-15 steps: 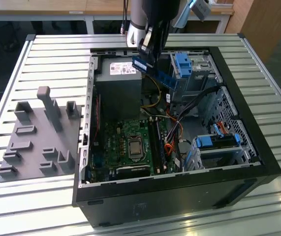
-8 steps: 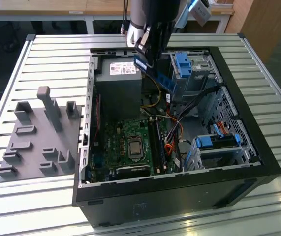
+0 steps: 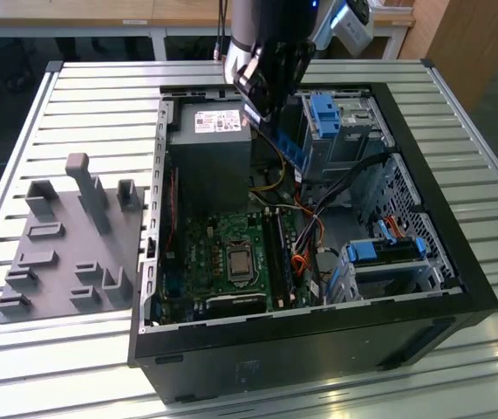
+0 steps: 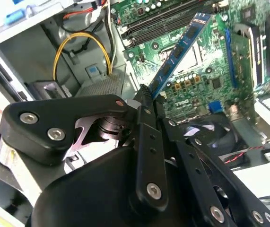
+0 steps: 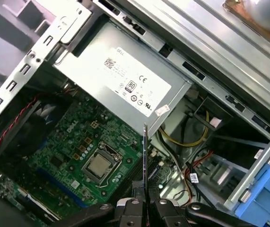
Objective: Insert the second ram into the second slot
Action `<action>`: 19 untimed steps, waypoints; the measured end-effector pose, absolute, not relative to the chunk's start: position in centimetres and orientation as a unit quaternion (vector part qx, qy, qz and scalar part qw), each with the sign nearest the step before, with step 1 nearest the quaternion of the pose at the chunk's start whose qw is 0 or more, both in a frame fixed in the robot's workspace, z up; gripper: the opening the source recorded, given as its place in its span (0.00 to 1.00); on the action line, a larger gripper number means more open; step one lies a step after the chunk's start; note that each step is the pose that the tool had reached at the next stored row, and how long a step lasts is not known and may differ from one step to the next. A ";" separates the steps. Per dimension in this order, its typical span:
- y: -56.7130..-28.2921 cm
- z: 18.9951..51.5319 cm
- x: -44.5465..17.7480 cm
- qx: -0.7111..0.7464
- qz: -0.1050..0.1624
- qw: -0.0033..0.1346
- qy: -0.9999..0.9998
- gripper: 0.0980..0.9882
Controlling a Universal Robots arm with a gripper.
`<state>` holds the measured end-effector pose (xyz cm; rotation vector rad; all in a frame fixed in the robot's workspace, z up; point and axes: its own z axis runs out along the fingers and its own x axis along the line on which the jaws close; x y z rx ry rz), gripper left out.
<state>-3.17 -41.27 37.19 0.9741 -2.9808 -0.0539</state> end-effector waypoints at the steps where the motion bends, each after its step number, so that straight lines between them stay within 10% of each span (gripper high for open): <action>1: -41.3 37.2 -3.2 0.302 -0.017 0.002 -0.953 0.04; 19: -41.3 36.6 -3.2 0.125 -0.017 -0.001 -0.992 0.04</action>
